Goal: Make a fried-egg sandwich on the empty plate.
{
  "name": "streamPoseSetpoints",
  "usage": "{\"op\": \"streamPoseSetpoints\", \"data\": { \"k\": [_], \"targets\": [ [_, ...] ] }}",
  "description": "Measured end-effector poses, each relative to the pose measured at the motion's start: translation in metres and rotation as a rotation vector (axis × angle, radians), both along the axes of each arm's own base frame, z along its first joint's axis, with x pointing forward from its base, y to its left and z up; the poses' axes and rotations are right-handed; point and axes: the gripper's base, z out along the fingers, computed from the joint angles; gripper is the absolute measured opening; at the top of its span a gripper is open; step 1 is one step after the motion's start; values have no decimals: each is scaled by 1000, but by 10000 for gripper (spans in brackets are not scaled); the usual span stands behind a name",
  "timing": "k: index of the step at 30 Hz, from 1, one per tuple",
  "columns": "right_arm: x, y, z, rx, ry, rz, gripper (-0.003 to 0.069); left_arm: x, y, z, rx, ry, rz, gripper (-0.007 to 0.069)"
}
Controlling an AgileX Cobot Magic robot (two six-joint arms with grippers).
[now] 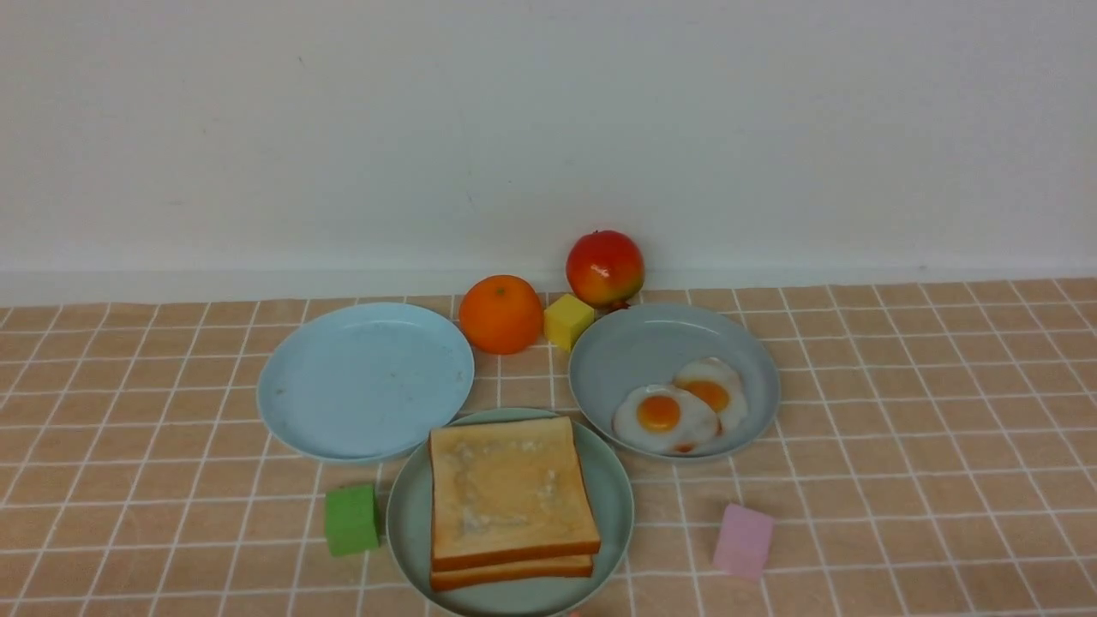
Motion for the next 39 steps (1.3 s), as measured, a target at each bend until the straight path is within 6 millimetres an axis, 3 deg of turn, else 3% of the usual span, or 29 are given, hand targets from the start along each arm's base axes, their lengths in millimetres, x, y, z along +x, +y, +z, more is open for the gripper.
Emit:
{"op": "streamPoseSetpoints", "data": {
  "k": [39],
  "targets": [
    [0,0,0,13,-1,6,120,0,0,0,0,0,0,0]
  ]
}}
